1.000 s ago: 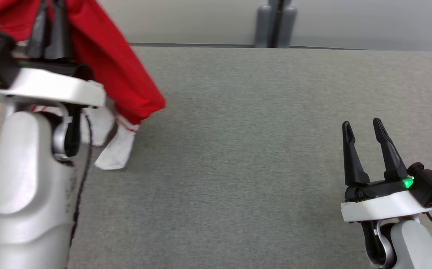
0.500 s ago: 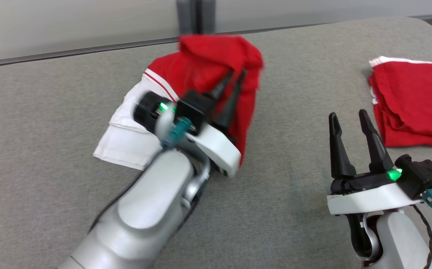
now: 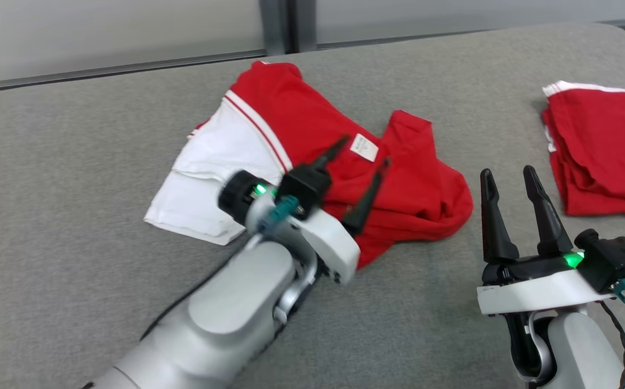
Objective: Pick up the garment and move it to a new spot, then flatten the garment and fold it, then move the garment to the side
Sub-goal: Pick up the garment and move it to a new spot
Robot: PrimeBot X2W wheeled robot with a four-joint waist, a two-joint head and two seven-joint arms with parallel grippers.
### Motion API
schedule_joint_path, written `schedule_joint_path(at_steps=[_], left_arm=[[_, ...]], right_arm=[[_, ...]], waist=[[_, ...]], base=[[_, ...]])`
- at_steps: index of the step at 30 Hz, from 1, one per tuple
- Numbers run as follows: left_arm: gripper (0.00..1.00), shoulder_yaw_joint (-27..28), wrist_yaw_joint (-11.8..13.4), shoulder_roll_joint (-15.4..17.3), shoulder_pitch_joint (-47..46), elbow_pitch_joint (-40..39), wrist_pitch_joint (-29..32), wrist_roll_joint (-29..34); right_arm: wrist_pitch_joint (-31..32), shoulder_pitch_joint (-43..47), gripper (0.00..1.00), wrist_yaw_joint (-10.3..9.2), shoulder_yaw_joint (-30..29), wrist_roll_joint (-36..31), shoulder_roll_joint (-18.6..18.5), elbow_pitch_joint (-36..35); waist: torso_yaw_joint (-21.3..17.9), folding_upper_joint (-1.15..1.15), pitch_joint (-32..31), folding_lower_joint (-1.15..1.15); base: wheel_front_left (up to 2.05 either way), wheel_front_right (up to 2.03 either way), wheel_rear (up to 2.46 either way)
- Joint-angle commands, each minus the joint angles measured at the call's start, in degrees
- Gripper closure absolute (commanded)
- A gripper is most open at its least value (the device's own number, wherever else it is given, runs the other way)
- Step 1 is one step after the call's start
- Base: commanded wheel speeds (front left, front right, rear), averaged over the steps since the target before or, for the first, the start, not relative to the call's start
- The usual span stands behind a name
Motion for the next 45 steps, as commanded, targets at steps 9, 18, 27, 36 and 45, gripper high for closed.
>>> schedule_joint_path(at_steps=[9,18,27,36,45], left_arm=[[0.0,20.78,-0.71,5.86,9.43,-7.99,-0.35,7.46],[0.0,36.29,-5.17,5.86,27.3,-15.6,-0.36,14.36],[0.0,45.49,-10.38,1.45,34.14,-17.47,-0.36,19.32],[0.0,46.69,-12.71,0.31,32.47,-16.52,-0.36,19.68],[0.0,43.6,-12.01,0.29,31.16,-16.05,-0.37,16.74]], right_arm=[[-0.23,2.4,0.0,0.01,-1.0,-1.08,-2.88,1.05],[-0.2,4.72,0.0,0.01,-0.95,-1.15,-3.95,2.83],[-0.1,5.48,0.0,0.01,0.7,-2.03,-4.36,4.26],[7.76,2.07,0.0,0.01,11.98,1.53,-6.87,8.73],[10.83,-4.01,0.0,0.01,13.59,-1.4,-7.5,16.34]], waist=[[9.41,0.0,-4.37,0.0],[14.46,0.0,-6.79,0.0],[16.38,0.0,-6.61,0.0],[17.58,0.0,-4.6,0.0],[20.32,0.0,-2.29,0.0]], base=[[0.0,0.0,0.0],[0.0,0.0,0.0],[0.0,0.0,0.0],[0.0,0.0,0.0],[0.0,0.0,0.0]])
